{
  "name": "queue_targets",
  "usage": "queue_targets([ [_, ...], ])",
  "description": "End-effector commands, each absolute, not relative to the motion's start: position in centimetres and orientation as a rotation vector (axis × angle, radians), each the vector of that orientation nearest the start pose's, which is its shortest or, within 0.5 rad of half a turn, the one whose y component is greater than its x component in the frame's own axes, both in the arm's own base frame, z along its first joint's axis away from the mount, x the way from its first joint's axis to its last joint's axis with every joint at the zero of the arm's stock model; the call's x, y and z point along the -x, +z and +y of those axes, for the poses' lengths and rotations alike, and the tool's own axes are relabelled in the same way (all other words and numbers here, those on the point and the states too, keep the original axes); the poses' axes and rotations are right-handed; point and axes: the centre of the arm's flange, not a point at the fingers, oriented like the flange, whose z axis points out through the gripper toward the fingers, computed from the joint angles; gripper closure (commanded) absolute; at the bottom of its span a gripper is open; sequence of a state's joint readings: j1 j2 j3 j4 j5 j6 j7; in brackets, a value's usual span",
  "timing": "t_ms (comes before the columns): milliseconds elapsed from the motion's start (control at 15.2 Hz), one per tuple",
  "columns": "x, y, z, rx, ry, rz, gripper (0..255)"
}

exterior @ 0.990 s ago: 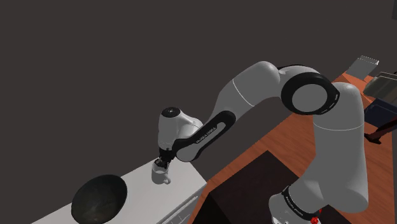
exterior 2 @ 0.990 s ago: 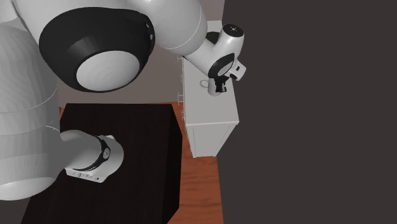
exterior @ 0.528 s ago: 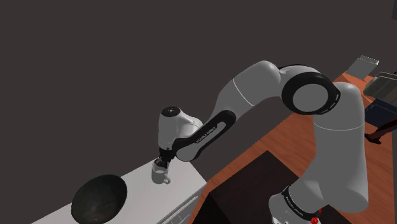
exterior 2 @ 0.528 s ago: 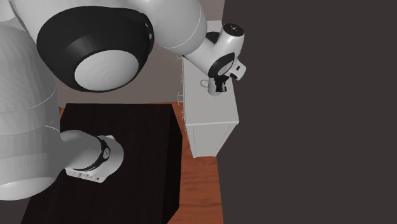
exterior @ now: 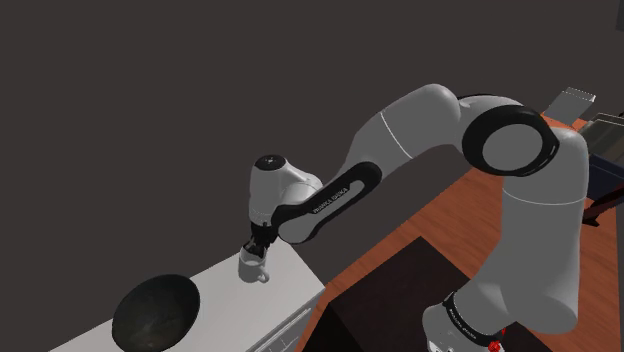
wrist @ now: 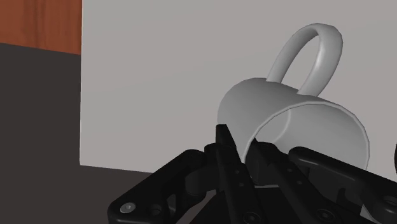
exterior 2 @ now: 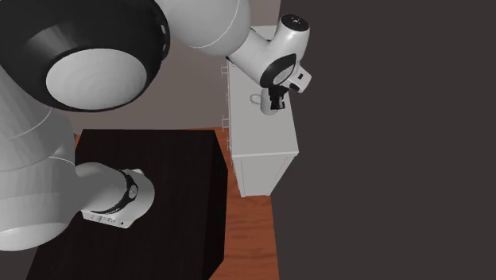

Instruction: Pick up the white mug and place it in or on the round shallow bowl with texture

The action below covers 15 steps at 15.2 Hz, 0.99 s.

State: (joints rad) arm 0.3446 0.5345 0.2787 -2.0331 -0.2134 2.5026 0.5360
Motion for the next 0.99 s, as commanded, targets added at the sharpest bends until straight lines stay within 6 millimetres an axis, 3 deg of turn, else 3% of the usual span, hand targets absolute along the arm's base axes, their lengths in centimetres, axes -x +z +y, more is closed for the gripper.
queue_targets([
  [0, -48.1, 19.6, 34.7, 3.125, 0.061, -0.357, 255],
  [924, -48.1, 27.0, 34.7, 3.125, 0.061, -0.357, 255],
])
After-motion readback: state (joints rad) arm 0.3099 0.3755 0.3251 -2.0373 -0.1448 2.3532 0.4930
